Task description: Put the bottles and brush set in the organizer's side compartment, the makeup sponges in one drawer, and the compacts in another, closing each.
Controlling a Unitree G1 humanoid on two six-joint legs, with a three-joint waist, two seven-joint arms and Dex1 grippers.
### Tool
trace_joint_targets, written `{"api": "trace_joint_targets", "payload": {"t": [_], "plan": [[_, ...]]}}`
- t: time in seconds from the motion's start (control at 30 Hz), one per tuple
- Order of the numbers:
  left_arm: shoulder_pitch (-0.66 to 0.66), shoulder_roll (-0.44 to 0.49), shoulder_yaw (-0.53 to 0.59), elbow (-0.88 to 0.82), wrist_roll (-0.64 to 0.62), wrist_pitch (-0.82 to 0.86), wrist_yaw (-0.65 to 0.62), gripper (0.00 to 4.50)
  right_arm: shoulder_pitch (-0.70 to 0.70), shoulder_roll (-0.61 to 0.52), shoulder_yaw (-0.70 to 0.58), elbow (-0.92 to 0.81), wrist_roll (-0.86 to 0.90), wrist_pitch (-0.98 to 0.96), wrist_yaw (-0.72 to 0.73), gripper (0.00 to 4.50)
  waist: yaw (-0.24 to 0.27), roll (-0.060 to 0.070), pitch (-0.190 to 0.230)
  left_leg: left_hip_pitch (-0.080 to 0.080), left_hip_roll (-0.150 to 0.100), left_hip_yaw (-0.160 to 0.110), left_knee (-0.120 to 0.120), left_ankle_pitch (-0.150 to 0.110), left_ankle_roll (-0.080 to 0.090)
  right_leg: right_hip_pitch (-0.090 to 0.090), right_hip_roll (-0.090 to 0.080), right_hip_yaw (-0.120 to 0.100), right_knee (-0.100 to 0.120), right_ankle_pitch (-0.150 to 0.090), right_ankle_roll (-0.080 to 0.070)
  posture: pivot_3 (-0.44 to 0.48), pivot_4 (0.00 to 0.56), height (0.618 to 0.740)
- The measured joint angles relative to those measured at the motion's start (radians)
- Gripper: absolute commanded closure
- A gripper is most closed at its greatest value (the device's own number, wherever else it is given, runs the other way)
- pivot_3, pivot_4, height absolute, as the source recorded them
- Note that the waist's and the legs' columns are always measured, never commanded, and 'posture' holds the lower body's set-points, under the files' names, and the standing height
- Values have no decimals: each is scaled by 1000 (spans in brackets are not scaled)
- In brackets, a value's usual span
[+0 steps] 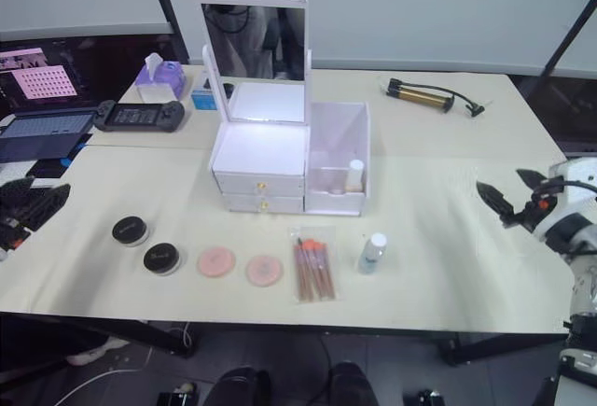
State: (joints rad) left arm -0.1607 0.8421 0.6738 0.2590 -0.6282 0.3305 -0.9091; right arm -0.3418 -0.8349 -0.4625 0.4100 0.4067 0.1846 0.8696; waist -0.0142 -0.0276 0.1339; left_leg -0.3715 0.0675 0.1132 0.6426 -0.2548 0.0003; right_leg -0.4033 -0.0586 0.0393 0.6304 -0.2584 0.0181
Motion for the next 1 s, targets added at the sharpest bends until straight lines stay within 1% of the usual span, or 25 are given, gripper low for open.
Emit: {"api": "trace_joint_targets", "payload": {"t": [0.1,0.17,0.2,0.33,0.4,0.47,0.63,0.8,0.9,1.0], "plan": [[-55,21,-51,-28,-25,53,-47,0,9,-12,10,-97,43,71,43,18,0,0,0,0,0,0,0,0,0,0,0,0,0,0,0,0,150,732],[-87,35,-111,-77,-53,108,-100,0,38,-29,28,-206,83,151,82,18,1,0,0,-1,0,0,0,0,0,0,0,0,0,0,0,0,150,732],[-92,39,-123,-90,-63,123,-115,0,42,-32,33,-230,92,166,93,18,0,0,0,0,0,0,0,0,0,0,0,0,0,0,0,0,150,732],[-133,105,-221,-166,-118,246,-223,0,75,-81,53,-383,161,291,136,18,0,0,0,0,0,0,0,0,0,-1,0,0,1,0,0,0,150,732],[-179,137,-288,-220,-147,305,-294,0,75,-113,57,-467,214,369,158,18,0,0,0,0,0,0,0,0,0,-1,1,0,1,0,0,0,150,732],[-226,146,-332,-264,-172,345,-338,0,75,-145,61,-541,251,419,181,18,1,0,0,0,0,0,0,0,0,0,1,0,0,0,0,0,150,732],[-345,131,-433,-346,-240,442,-372,0,78,-206,85,-680,346,530,236,18,3,0,0,-1,0,-1,0,0,0,0,1,0,0,0,0,0,150,732],[-393,118,-546,-436,-221,456,-390,0,133,-254,88,-744,387,594,268,18,5,0,0,-1,-1,-2,0,0,0,0,1,0,-1,0,0,0,150,732],[-406,118,-584,-466,-208,456,-391,0,193,-245,93,-777,386,593,268,18,4,-1,0,-2,-1,-2,1,0,0,-1,1,0,0,0,1,0,150,732],[-429,118,-598,-498,-206,460,-393,0,215,-211,123,-816,368,574,249,18,2,-1,0,-2,-1,-3,1,0,0,0,2,1,0,-1,2,0,150,732]]}}
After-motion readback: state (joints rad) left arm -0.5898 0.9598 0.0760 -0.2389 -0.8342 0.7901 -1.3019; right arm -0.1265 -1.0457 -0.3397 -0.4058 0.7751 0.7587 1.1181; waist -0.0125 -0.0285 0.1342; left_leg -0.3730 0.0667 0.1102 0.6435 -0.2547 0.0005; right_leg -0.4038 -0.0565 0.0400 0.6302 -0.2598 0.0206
